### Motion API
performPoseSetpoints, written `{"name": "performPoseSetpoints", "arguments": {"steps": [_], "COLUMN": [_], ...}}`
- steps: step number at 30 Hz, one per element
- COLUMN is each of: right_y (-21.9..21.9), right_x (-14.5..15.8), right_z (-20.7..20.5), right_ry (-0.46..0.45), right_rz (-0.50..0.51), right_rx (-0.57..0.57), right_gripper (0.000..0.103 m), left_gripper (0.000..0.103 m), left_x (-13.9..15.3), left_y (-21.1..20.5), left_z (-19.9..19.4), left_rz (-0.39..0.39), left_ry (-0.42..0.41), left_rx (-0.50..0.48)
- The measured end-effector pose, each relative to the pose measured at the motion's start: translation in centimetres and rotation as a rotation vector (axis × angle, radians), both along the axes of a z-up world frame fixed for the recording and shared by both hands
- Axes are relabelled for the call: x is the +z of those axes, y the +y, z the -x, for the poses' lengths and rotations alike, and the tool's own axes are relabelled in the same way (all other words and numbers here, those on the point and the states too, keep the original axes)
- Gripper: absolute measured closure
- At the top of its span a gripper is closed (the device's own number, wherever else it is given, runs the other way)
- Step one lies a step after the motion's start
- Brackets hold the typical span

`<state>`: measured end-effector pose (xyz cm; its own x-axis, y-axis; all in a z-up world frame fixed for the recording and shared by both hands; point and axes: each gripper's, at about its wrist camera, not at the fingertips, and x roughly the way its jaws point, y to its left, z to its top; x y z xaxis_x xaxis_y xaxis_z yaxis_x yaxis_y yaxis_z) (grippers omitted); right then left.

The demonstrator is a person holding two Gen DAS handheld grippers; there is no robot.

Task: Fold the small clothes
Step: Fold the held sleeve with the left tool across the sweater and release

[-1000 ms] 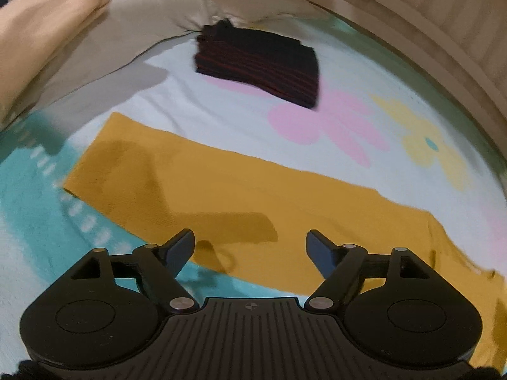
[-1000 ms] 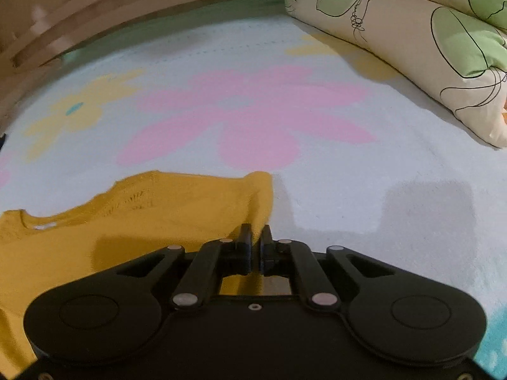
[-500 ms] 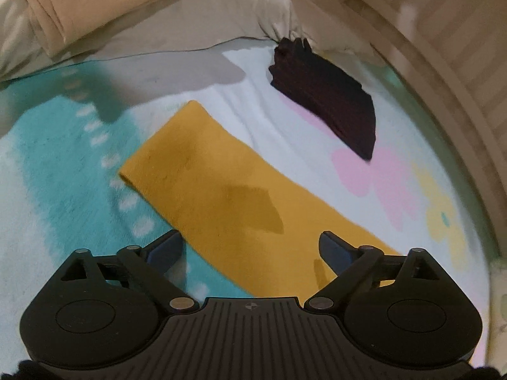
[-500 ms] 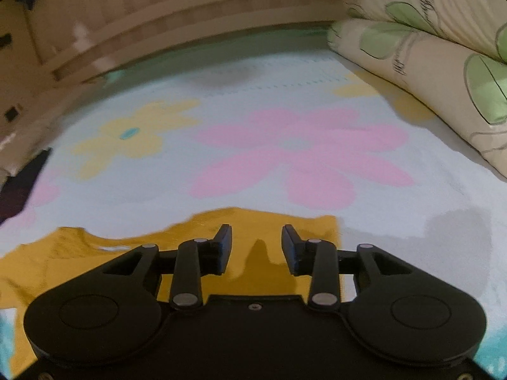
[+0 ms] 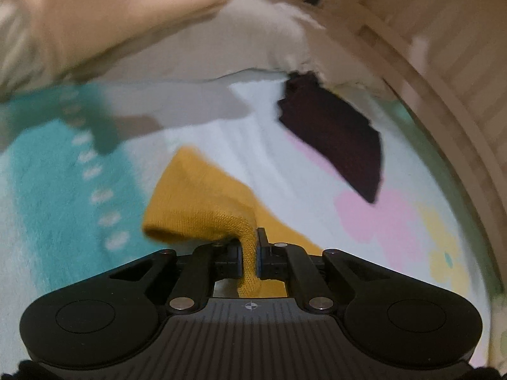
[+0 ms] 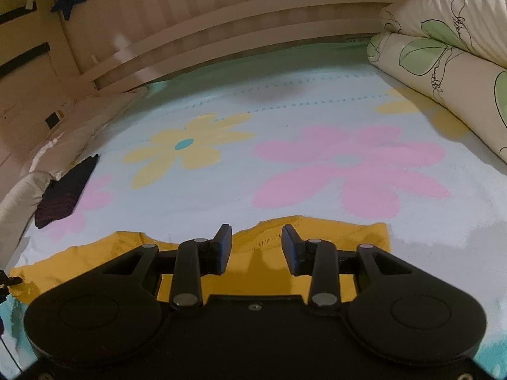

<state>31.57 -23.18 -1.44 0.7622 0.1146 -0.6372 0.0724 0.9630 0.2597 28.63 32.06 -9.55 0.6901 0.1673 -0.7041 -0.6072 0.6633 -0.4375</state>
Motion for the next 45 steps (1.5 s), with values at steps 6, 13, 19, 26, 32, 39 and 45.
{"name": "performPoseSetpoints", "arguments": {"steps": [6, 13, 19, 26, 32, 39, 45], "right_y": [-0.8, -2.4, -3.9, -4.5, -4.1, -2.5, 2.5], "right_x": [0.6, 0.9, 1.1, 1.1, 1.2, 0.1, -1.1], "right_z": [0.6, 1.7, 2.5, 2.4, 2.2, 1.2, -0.4], "right_ry": [0.002, 0.006, 0.006, 0.018, 0.019, 0.057, 0.076], "right_rz": [-0.022, -0.055, -0.077, -0.075, -0.061, -0.05, 0.032], "right_rx": [-0.009, -0.028, -0.053, -0.071, -0.069, -0.029, 0.111], "right_gripper": [0.056, 0.056, 0.056, 0.055, 0.054, 0.052, 0.045], "left_gripper": [0.097, 0.096, 0.096, 0.047, 0.026, 0.026, 0.026], "left_x": [7.0, 11.2, 8.5, 3.5, 5.1, 5.8, 2.0], "left_y": [-8.4, -22.9, -34.2, -43.3, -43.2, -35.1, -29.0], "left_z": [-1.0, -1.7, -3.0, -3.7, -2.1, -2.6, -4.2], "left_rz": [-0.18, -0.3, -0.268, -0.288, -0.204, -0.238, -0.318], "left_ry": [-0.091, -0.197, -0.158, -0.122, -0.277, -0.261, -0.03], "left_rx": [-0.182, -0.467, -0.686, -1.029, -1.139, -0.89, -0.712]}}
